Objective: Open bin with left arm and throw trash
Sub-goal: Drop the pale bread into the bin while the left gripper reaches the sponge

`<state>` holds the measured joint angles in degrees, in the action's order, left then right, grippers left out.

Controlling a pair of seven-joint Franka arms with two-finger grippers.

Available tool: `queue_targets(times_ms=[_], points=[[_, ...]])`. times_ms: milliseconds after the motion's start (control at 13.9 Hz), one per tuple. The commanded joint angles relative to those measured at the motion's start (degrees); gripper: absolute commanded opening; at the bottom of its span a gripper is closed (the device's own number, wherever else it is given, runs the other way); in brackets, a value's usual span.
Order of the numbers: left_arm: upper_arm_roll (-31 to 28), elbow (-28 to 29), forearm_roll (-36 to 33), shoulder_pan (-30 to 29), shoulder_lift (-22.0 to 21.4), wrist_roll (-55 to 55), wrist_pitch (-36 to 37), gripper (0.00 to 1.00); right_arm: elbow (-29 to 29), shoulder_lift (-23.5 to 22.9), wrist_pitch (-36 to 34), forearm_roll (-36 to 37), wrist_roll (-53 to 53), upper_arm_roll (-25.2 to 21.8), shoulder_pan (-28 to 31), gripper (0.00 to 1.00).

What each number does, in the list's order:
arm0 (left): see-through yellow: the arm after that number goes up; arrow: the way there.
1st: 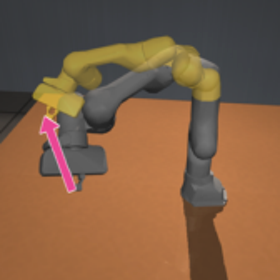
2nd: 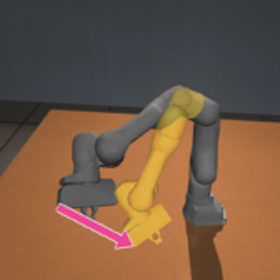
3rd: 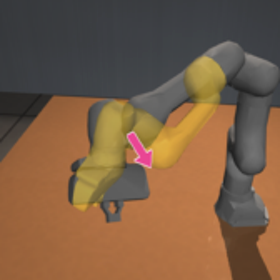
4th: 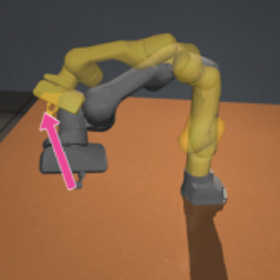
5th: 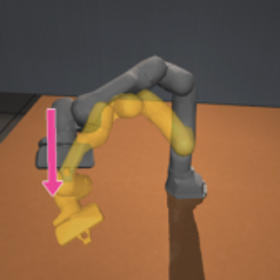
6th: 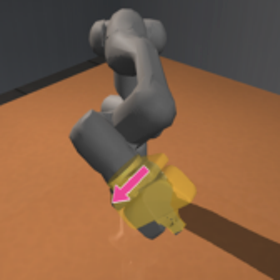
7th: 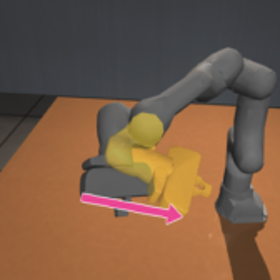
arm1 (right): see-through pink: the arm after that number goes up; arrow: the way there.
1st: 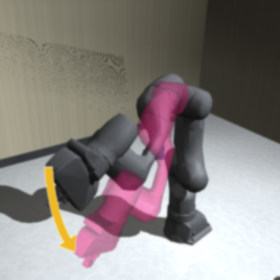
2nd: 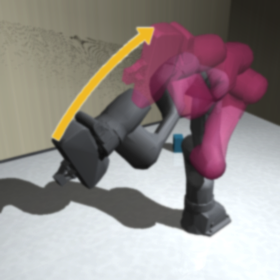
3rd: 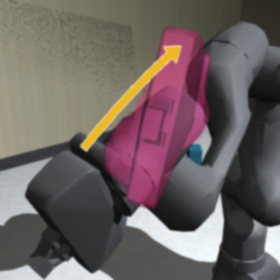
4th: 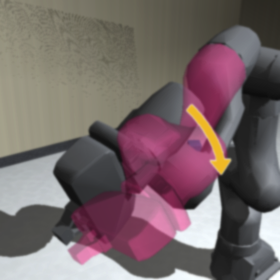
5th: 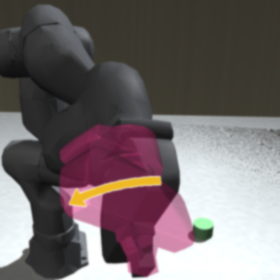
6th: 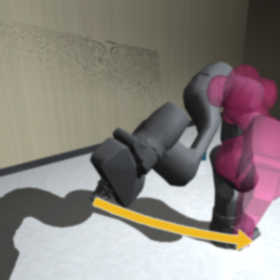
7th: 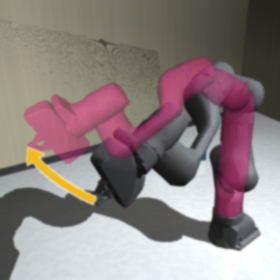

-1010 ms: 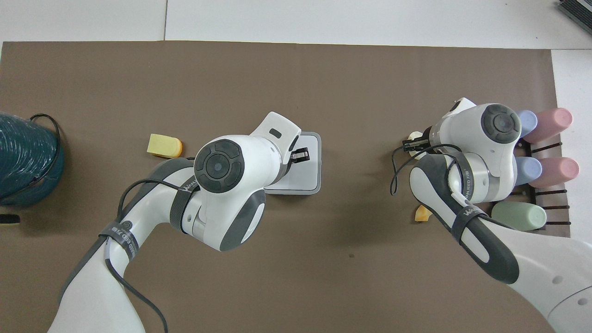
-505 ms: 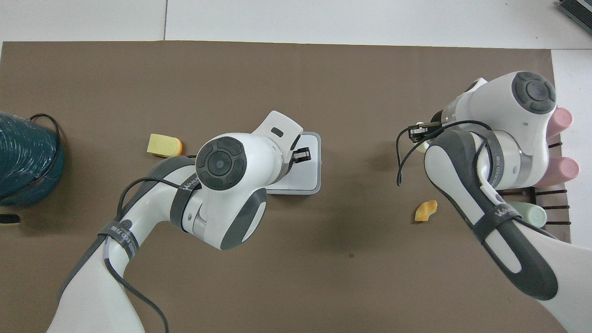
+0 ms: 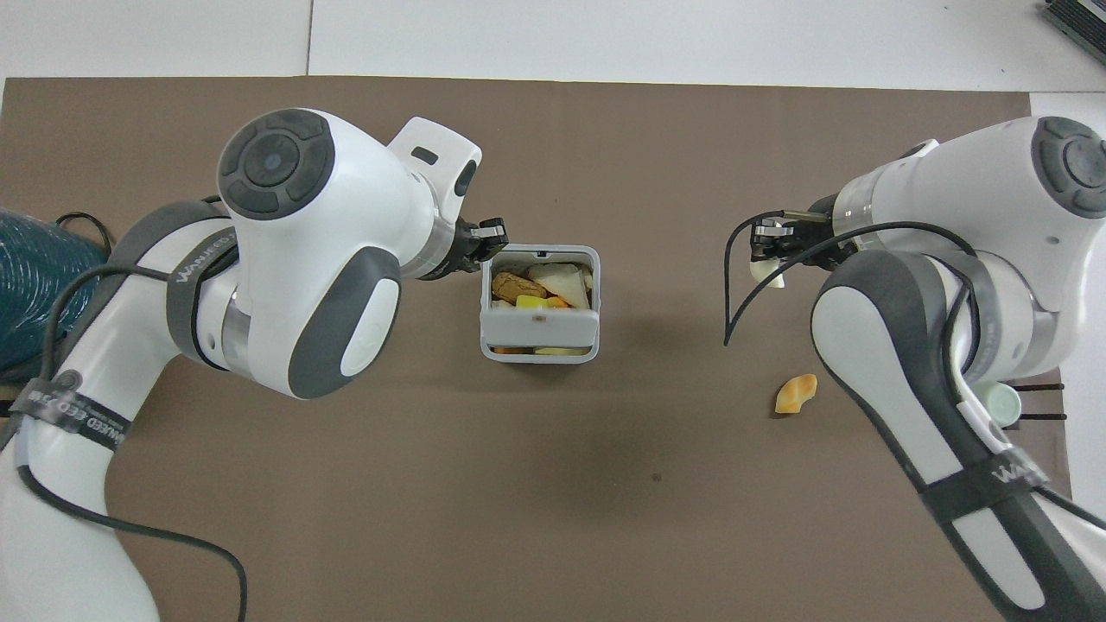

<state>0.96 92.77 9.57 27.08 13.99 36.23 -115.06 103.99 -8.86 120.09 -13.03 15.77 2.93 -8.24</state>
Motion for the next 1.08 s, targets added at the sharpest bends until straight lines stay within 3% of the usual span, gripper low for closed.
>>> queue_targets(times_ms=[0, 72, 144, 288, 361, 505, 793, 865, 1010], points=[[0.2, 2.3, -0.1, -3.9, -1.1, -5.4, 1.6, 0.05, -0.5, -0.9, 4.9, -2.3, 11.1, 2.2, -4.0, 0.00], [0.2, 4.0, -0.1, -5.6, -1.8, -8.8, 0.9, 0.05, -0.5, -1.2, 6.9, -2.4, 13.9, 2.2, -5.9, 0.00], [0.2, 6.6, -0.1, -7.0, -2.8, -12.1, 0.4, 0.16, -0.5, -1.9, 8.6, -2.4, 15.7, 2.2, -6.7, 0.00], [0.1, 13.6, -0.1, -9.8, -5.4, -18.0, -3.7, 0.76, -1.5, -3.8, 11.6, -7.1, 18.8, 2.3, -8.9, 0.00], [0.1, 17.3, -0.1, -11.2, -6.6, -20.4, -7.9, 1.00, -1.6, -4.7, 13.7, -10.4, 19.4, 2.3, -10.0, 0.00], [0.1, 23.4, -0.1, -14.1, -8.4, -25.1, -12.9, 1.00, -1.7, -6.2, 16.4, -14.3, 20.0, 2.3, -11.5, 0.00], [0.1, 25.2, -0.1, -20.0, -6.6, -37.5, -17.3, 1.00, -1.8, -9.4, 19.8, -18.9, 20.3, 2.3, -15.6, 0.04], [0.1, 25.2, -0.1, -20.6, -6.0, -38.2, -18.6, 1.00, -1.7, -10.2, 20.7, -19.1, 20.6, 2.3, -16.4, 0.24], [0.1, 26.0, -0.1, -20.5, -4.0, -38.3, -21.6, 1.00, -1.5, -10.3, 20.4, -19.0, 20.5, 2.2, -15.9, 1.00]])
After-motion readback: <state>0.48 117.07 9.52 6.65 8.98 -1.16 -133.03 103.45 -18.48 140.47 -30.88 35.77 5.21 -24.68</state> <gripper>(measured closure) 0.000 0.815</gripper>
